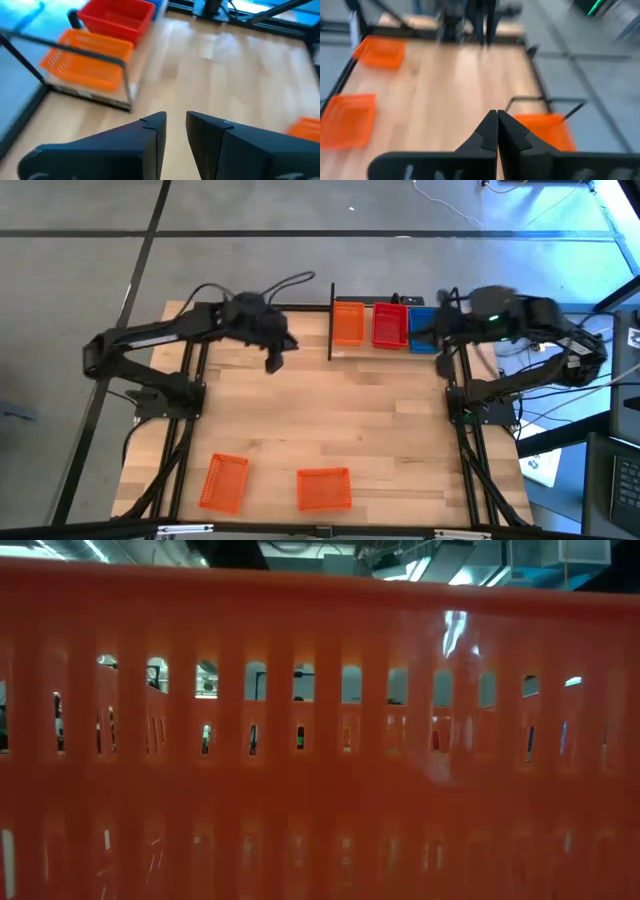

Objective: Stack baskets on shelf by color
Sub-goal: Stack the right orange basket on top of the orange basket on the shelf

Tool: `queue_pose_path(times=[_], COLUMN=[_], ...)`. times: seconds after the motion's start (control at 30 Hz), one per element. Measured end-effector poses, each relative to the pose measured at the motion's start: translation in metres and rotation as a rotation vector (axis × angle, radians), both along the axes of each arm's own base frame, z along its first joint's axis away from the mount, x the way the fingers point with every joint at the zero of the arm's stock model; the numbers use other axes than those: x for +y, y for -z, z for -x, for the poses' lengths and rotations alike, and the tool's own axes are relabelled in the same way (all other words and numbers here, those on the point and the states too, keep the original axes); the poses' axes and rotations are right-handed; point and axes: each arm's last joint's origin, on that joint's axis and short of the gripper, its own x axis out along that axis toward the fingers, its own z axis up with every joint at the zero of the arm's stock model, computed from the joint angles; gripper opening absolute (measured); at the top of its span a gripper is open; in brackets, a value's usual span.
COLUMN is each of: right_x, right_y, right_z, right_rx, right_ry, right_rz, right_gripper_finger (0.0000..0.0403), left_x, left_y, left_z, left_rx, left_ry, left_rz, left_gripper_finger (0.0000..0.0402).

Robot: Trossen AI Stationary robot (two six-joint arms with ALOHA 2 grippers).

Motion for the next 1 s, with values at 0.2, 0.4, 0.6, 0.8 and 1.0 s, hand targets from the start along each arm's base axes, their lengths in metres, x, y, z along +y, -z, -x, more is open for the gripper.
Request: queue_pose_path(times=[0.2, 0.4, 0.6, 0.8, 1.0], right_x=[0.037, 0.089, 0.131, 0.148, 0.162], right_y=[0.022, 0.044, 0.069, 0.100, 0.134], right_z=[-0.034, -0.058, -0.098, -0.131, -0.159], right_rx=[0.170, 0.285, 0.342, 0.440, 0.526], right_ry=[-0.288, -0.582, -0.481, -0.302, -0.317], right_rz=[-0.042, 0.018, -0.199, -0.407, -0.420], right_gripper_finger=[0.0000, 0.0000, 0.0003, 0.0057, 0.0129], left_x=[-0.061, -0.102, -0.134, -0.158, -0.173], left_y=[-0.016, -0.013, -0.009, -0.009, -0.009], left_z=[0.026, 0.048, 0.063, 0.073, 0.081], left_rx=[0.002, 0.094, 0.170, 0.176, 0.152], left_ry=[0.023, 0.035, 0.123, 0.198, 0.199], left_rz=[0.117, 0.155, 0.143, 0.168, 0.140], left_gripper_finger=[0.0066, 0.0066, 0.0066, 0.0066, 0.0066])
